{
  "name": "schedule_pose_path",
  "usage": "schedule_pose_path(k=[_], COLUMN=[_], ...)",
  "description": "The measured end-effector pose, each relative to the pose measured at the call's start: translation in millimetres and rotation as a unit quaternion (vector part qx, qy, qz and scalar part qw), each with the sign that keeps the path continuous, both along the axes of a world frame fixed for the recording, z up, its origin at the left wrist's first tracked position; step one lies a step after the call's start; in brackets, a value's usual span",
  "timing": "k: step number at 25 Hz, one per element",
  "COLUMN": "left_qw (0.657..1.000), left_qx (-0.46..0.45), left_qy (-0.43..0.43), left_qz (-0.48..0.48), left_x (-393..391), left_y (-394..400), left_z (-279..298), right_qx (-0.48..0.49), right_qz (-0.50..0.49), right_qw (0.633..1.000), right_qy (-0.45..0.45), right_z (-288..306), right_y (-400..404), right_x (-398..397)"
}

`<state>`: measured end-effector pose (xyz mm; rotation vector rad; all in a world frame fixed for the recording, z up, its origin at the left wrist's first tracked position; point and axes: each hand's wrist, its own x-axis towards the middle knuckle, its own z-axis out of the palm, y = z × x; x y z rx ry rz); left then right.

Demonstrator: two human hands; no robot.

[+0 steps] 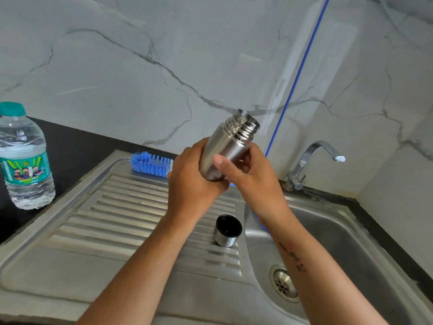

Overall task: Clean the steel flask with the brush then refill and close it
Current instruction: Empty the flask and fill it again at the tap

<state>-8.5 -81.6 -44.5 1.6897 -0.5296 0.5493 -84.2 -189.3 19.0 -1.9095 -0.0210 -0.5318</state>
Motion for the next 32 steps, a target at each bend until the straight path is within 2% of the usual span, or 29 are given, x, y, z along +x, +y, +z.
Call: schedule_pose_path(k=[6,9,11,14,16,17,20,22,26,32], left_qw=[0.995,0.986,0.982,0.972,0.944,0.917,0.798,0.754,0.736,0.732], left_qx=[0.023,0.078,0.101,0.136,0.223,0.285,0.451,0.498,0.517,0.520], left_qy=[-0.018,-0.081,-0.108,-0.126,-0.133,-0.130,-0.122,-0.100,-0.064,-0.047], left_qz=[-0.093,-0.122,-0.115,-0.145,-0.202,-0.249,-0.380,-0.416,-0.432,-0.437], left_x=[-34.9,-48.3,-64.8,-94.2,-109.3,-114.8,-122.9,-125.0,-123.0,-122.3], left_y=[-30.1,-45.5,-57.3,-75.6,-84.8,-87.6,-88.5,-86.7,-83.9,-82.4], left_z=[-3.4,-17.9,-29.2,-51.8,-70.0,-76.8,-89.4,-88.8,-83.1,-80.7], right_qx=[-0.019,-0.024,-0.072,-0.170,-0.200,-0.212,-0.260,-0.287,-0.331,-0.414], right_qz=[-0.085,-0.119,-0.170,-0.238,-0.257,-0.266,-0.276,-0.270,-0.265,-0.311], right_qw=[0.994,0.989,0.979,0.955,0.946,0.940,0.922,0.913,0.895,0.836], right_qy=[-0.059,-0.088,-0.090,-0.044,-0.006,0.012,0.076,0.105,0.138,0.185], right_z=[-7.6,-14.6,-21.5,-40.0,-58.3,-68.4,-95.0,-107.3,-123.4,-144.0], right_y=[-30.5,-64.1,-90.9,-132.0,-155.7,-165.5,-185.0,-194.7,-209.6,-221.7], right_x=[-32.6,-48.8,-57.9,-64.7,-65.6,-65.9,-65.3,-64.2,-60.5,-53.9])
